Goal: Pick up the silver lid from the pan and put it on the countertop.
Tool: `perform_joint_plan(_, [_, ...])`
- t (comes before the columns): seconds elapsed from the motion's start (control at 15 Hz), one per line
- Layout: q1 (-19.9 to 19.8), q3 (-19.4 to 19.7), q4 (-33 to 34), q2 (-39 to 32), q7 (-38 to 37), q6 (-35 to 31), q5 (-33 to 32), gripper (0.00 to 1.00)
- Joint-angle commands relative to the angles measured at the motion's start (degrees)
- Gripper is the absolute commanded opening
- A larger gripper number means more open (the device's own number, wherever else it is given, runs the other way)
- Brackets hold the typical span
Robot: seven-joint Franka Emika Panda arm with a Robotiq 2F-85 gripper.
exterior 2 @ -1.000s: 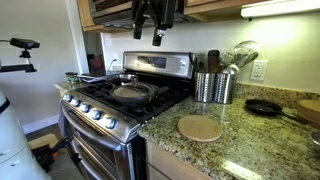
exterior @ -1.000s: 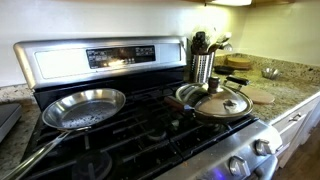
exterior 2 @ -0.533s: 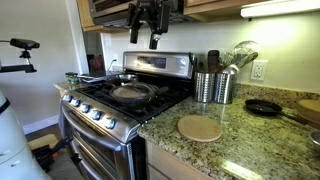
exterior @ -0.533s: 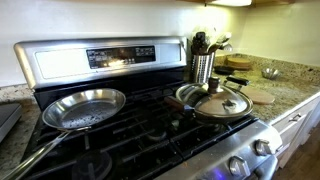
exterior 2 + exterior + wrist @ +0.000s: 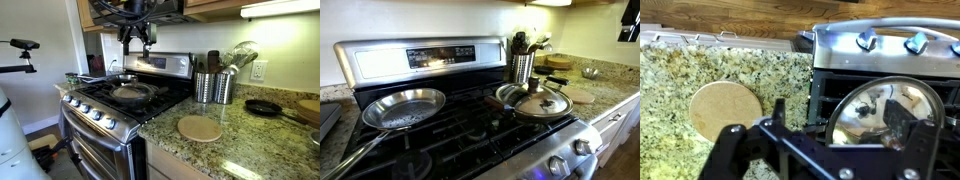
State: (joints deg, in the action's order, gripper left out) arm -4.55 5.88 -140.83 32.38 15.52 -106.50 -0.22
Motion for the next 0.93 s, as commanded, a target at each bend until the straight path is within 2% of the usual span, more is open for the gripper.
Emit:
perform_joint_plan(0.0, [2.03, -1.75, -4.77, 3.92, -1.4, -5.6, -0.98, 1.0])
perform_joint_plan(0.07, [2.24, -2.24, -5.04, 3.98, -1.37, -6.14, -1.69, 1.0])
perform_joint_plan(0.13, [2.26, -1.01, -2.15, 1.41, -0.62, -3.35, -0.66, 1.0])
perform_joint_plan(0.53, [2.65, -1.74, -3.09, 1.93, -0.77, -4.35, -1.07, 1.0])
perform_joint_plan(0.87, [3.62, -5.21, -4.72, -1.55, -6.04, -14.7, -1.04, 1.0])
